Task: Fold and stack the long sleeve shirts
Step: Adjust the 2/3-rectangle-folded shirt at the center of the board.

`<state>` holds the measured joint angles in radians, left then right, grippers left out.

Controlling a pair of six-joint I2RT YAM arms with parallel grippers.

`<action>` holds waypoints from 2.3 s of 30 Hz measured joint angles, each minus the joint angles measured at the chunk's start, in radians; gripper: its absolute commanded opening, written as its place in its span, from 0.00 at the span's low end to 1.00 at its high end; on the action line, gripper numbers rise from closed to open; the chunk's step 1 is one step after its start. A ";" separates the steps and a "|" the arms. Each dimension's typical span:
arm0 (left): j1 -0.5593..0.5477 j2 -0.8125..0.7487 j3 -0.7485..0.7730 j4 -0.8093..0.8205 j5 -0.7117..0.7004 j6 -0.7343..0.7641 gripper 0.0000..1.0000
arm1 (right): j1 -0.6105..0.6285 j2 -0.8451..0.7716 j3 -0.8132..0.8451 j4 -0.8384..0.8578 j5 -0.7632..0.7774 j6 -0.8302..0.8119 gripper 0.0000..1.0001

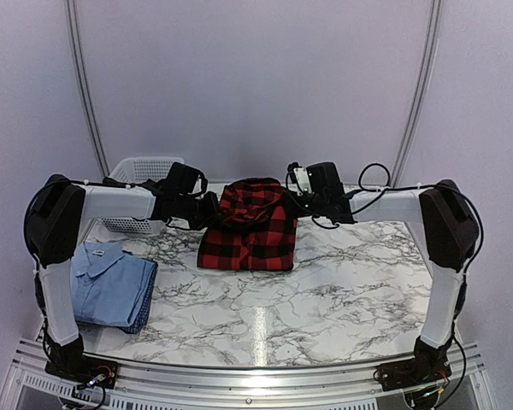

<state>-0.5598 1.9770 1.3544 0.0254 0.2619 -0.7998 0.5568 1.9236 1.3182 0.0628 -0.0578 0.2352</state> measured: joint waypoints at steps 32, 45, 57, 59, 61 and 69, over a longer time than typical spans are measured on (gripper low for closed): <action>0.072 -0.020 0.016 -0.002 -0.055 0.108 0.86 | -0.009 -0.243 -0.434 0.064 -0.166 0.173 0.29; 0.050 -0.100 -0.267 -0.002 -0.058 0.079 0.83 | -0.004 -0.134 -0.429 0.177 -0.280 0.196 0.37; 0.049 -0.130 -0.294 0.015 -0.058 0.066 0.83 | -0.004 -0.089 -0.444 0.237 -0.301 0.225 0.39; 0.048 -0.130 -0.298 0.015 -0.058 0.065 0.83 | -0.004 -0.083 -0.450 0.241 -0.304 0.229 0.39; 0.047 -0.130 -0.298 0.017 -0.058 0.063 0.83 | -0.004 -0.077 -0.452 0.244 -0.306 0.233 0.38; 0.040 -0.130 -0.298 0.027 -0.057 0.059 0.83 | -0.003 -0.074 -0.460 0.270 -0.324 0.253 0.34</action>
<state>-0.5198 1.8465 1.0569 0.0528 0.2050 -0.7406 0.5537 1.8496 0.8585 0.3328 -0.3817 0.4877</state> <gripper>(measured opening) 0.826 0.355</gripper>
